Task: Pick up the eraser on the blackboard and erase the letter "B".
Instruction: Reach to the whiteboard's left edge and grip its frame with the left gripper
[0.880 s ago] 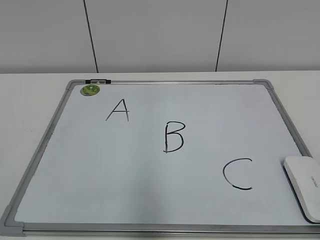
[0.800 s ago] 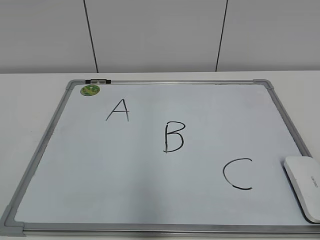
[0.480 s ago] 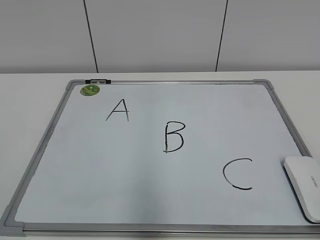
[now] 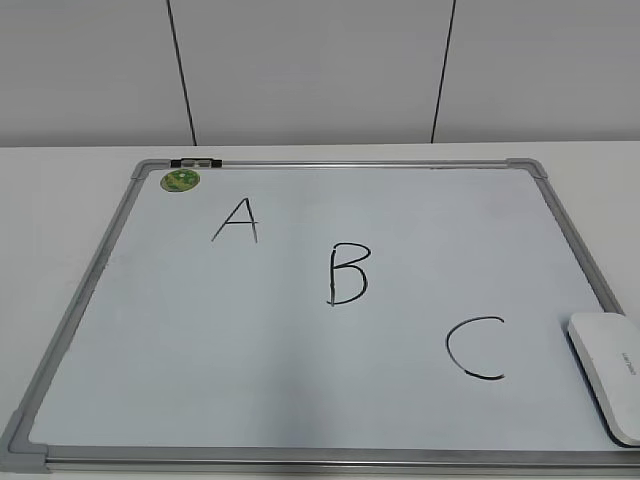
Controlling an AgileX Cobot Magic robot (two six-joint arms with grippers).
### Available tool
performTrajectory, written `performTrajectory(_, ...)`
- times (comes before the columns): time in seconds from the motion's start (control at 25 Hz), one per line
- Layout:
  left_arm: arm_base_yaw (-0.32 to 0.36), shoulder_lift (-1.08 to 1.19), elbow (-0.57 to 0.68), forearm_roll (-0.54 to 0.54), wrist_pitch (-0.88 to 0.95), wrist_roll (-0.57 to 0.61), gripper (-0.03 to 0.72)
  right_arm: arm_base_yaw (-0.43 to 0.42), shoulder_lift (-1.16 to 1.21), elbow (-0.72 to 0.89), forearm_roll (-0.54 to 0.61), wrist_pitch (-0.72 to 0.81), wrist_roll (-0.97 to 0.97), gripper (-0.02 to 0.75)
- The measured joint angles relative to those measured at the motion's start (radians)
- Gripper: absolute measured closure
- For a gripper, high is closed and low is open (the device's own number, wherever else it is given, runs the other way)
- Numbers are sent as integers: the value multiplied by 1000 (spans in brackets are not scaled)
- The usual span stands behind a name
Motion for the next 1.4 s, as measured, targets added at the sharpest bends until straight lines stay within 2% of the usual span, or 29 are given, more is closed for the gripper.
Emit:
performTrajectory(0.2, 0, 87, -58, -10, -4, 0, 27, 0, 0, 0, 0, 0, 0, 184)
performTrajectory(0.6, -17, 591, -178, -50, -207, 0, 41, 0, 0, 0, 0, 0, 0, 184)
performTrajectory(1.12, -18, 1343, -540, -112, -242, 6, 115, 0, 0, 0, 0, 0, 0, 184)
performTrajectory(1.24, -18, 1484, -609, -120, -242, 27, 116, 0, 0, 0, 0, 0, 0, 184)
performTrajectory(1.4, -18, 1636, -668, -184, -245, 82, 119, 0, 0, 0, 0, 0, 0, 184)
